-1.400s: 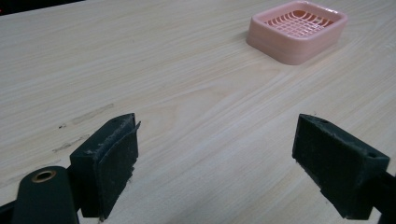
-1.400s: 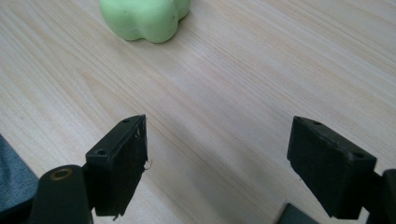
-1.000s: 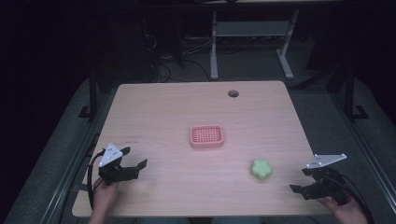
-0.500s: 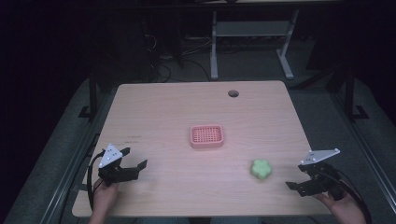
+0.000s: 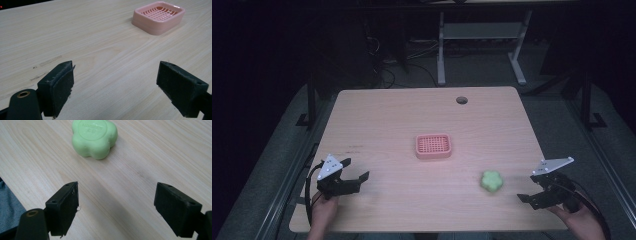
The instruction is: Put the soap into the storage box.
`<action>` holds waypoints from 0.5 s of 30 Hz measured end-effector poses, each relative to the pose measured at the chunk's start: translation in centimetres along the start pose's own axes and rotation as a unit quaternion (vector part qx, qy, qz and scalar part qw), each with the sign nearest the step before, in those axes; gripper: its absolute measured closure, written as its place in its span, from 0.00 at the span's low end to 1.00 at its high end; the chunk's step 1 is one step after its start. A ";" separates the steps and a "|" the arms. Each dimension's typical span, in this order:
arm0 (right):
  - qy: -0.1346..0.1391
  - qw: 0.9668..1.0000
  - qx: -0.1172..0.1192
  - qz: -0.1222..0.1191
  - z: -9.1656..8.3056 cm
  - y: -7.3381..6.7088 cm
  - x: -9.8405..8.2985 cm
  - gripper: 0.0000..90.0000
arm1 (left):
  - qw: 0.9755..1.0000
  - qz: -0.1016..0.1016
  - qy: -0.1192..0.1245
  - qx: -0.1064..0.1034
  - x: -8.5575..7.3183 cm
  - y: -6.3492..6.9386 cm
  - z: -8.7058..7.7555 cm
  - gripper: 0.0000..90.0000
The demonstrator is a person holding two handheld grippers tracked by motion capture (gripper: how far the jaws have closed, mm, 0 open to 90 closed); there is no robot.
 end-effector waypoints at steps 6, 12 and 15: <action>-0.003 1.000 0.001 -0.005 0.1 0.0 0.0 0.22 | 1.000 0.000 0.000 0.001 0.0 0.0 0.0 0.16; -0.008 1.000 0.007 -0.006 0.6 -0.3 0.4 0.22 | 1.000 0.000 0.001 0.001 0.0 -0.1 -0.1 0.16; -0.007 1.000 0.009 -0.012 0.7 -0.5 0.8 0.22 | 1.000 -0.001 0.003 0.001 0.0 0.0 -0.1 0.16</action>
Point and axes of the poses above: each handheld gripper's, and its own axes: z roughly forward along the jaws, x roughly out of its top, y roughly to its right, the point moved 2 cm from there along z, roughly forward along the jaws, and after that the axes turned 6 degrees about -z, right-handed, at the moved point
